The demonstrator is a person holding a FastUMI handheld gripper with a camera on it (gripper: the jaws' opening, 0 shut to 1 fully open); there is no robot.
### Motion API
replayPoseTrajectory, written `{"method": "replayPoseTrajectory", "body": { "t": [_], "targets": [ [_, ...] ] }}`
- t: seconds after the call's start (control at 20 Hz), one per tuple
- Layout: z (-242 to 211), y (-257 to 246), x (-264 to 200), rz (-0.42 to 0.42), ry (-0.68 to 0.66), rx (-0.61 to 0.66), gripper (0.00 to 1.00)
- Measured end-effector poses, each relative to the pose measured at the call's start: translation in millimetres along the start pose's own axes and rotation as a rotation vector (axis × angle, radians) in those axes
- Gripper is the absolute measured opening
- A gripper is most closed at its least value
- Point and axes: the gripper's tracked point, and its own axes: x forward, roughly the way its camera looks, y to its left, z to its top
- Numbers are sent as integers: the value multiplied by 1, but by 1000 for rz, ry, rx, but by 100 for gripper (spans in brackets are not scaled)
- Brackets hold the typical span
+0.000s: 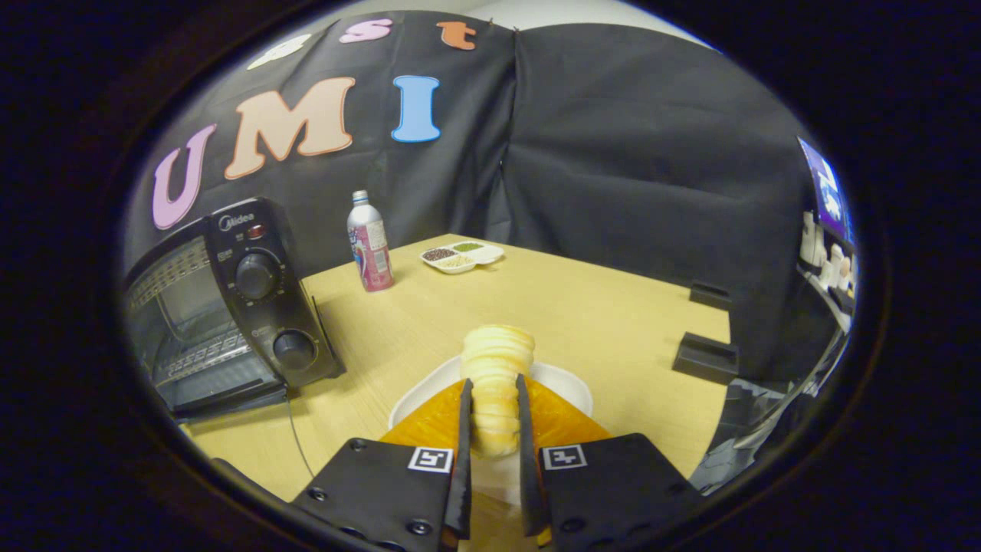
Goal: Open the toaster oven, put the food inside, and close the toaster oven door.
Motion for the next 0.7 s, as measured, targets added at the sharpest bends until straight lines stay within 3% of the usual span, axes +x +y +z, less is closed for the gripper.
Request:
{"method": "replayPoseTrajectory", "body": {
  "t": [0.35,0.7],
  "targets": [
    [62,33,-71,-4,-114,-79,28],
    [66,122,-113,184,-104,47,28]
  ]
}}
